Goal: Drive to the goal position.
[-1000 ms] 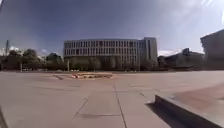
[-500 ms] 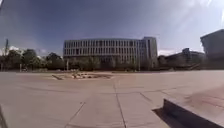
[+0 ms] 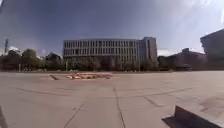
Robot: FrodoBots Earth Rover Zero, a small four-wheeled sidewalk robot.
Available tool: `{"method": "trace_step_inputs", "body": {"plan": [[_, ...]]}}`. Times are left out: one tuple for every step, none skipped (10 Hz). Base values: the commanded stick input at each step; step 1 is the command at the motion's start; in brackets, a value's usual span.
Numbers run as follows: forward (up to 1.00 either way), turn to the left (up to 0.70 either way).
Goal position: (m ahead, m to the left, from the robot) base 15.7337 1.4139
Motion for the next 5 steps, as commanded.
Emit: {"method": "trace_step_inputs", "body": {"plan": [[0.7, 0.0], [0.7, 0.0], [0.7, 0.0], [0.7, 0.0], [0.7, 0.0]]}}
